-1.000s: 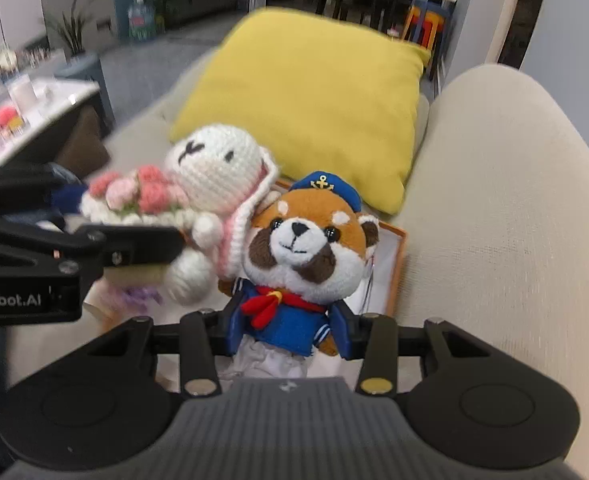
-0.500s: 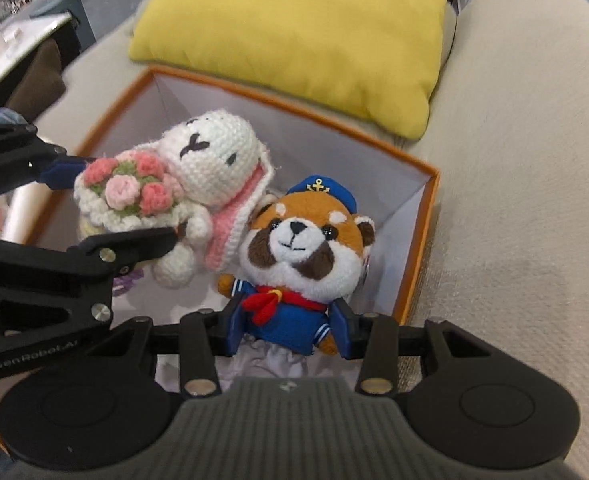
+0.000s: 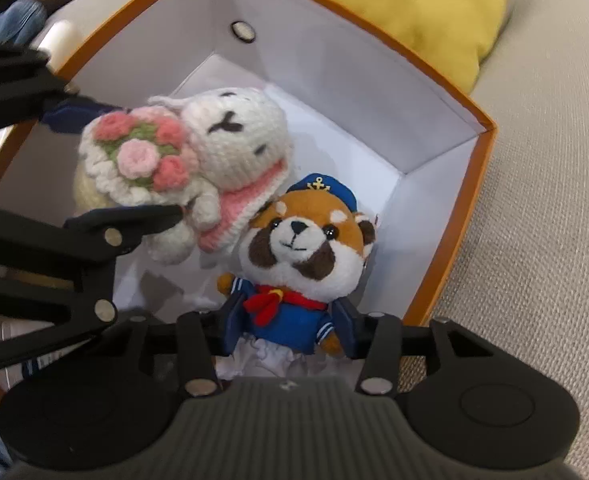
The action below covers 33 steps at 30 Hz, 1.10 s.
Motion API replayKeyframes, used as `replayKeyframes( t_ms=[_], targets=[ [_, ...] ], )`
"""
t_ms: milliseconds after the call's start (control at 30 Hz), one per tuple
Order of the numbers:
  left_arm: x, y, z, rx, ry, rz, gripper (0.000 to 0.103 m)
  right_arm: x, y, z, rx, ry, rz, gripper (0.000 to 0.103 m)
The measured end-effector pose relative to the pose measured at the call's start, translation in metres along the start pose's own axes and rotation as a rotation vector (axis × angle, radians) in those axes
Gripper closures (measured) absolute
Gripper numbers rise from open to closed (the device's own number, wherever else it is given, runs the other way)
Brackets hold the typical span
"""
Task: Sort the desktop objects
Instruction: 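Lower the bunny and red panda plush into the shoebox, then open the left tool to release the bunny while the right tool releases the red panda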
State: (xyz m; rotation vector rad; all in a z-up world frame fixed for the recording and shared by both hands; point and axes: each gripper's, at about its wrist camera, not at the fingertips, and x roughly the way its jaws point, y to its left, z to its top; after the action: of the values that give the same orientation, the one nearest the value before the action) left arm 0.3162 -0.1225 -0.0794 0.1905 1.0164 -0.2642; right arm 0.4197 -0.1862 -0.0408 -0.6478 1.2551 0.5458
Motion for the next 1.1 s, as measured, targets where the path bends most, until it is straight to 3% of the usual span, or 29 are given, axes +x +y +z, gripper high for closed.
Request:
replayKeyframes(
  t_ms=[433, 667, 867, 900, 1000, 1067, 1100],
  targets=[
    [0.003, -0.015, -0.003, 0.069, 0.070, 0.021, 0.041, -0.002, 0.003, -0.005, -0.125, 0.027, 0.011, 0.047],
    [0.003, -0.007, 0.000, 0.080, 0.105, -0.038, 0.038, -0.009, 0.008, -0.009, -0.156, 0.013, 0.003, 0.036],
    [-0.002, -0.006, -0.001, 0.102, 0.122, -0.082, 0.035, -0.015, 0.013, -0.014, -0.159, 0.002, -0.003, 0.037],
    [-0.002, -0.004, 0.000, 0.095, 0.121, -0.093, 0.034, -0.018, 0.008, 0.002, -0.161, 0.001, -0.004, 0.037],
    [-0.005, 0.000, 0.001, 0.071, 0.110, -0.156, 0.031, -0.024, 0.004, -0.009, -0.128, -0.013, -0.001, 0.037],
    [-0.010, 0.001, 0.002, 0.063, 0.103, -0.195, 0.031, -0.027, 0.001, -0.011, -0.113, -0.031, 0.011, 0.039],
    [-0.011, 0.001, 0.002, 0.067, 0.105, -0.198, 0.031, -0.029, 0.002, -0.012, -0.107, -0.035, 0.019, 0.046]
  ],
)
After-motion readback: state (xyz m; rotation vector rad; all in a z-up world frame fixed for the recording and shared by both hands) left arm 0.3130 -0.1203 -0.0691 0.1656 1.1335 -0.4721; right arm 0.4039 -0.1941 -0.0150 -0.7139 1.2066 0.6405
